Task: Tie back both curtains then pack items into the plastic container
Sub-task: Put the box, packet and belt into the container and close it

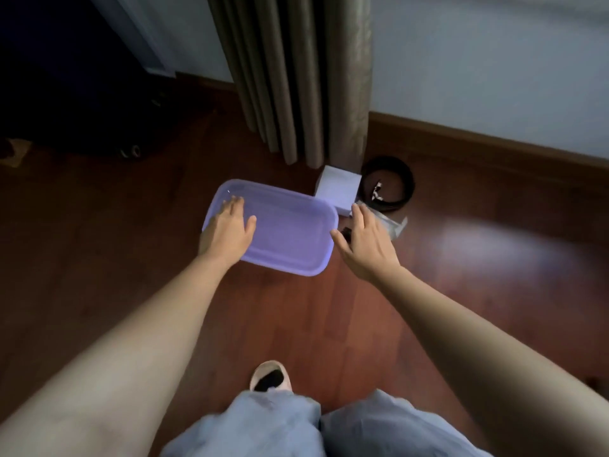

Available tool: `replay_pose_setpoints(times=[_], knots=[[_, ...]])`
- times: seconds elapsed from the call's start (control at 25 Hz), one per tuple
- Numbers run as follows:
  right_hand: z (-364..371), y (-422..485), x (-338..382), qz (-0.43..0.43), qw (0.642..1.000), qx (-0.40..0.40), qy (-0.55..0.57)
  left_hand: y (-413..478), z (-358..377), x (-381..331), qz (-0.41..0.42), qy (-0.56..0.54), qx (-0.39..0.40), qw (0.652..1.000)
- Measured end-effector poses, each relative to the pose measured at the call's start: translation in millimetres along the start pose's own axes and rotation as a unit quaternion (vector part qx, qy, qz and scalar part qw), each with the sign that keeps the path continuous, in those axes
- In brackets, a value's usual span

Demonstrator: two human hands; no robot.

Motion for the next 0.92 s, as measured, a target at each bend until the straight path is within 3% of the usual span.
replay_pose_setpoints(times=[0.12,0.28,0.48,0.64,0.72,0.92], knots=[[73.4,22.8,-27.3,-0.013,1.000,-0.009,0.021,40.2,68.5,44.2,-0.016,0.024,-0.030,0.999],[150.1,49.1,-55.4,0.036,0.998,0.015,0.053,81.5,131.5,100.9,-0.089,0.016,-0.044,0.995],[177.1,63.9,-54.0,0.064,0.983,0.015,0.170,95.8,144.1,125.5,-0.185,-0.068,-0.096,0.976],[157.3,49.5,-44.5,0.055,0.981,-0.007,0.187,74.1,110.6,138.0,-0.207,-0.042,-0.114,0.971],[144.2,33.1,-49.6,0.053,0.981,0.006,0.188,54.7,96.4,143.6,-0.184,-0.049,-0.096,0.977],[105.9,-33.2,-123.2,0.098,0.982,0.019,0.159,17.0,109.2,80.5,-0.005,-0.136,0.064,0.989]])
Point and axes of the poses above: each hand's wrist, its own y-axis towards the middle knuckle, its own z-axis out of the palm, x = y × z, the point moved 4 cm from there along y, towards the middle knuckle, and after that the axes turned 13 degrees about -x, right-handed, at the moved point
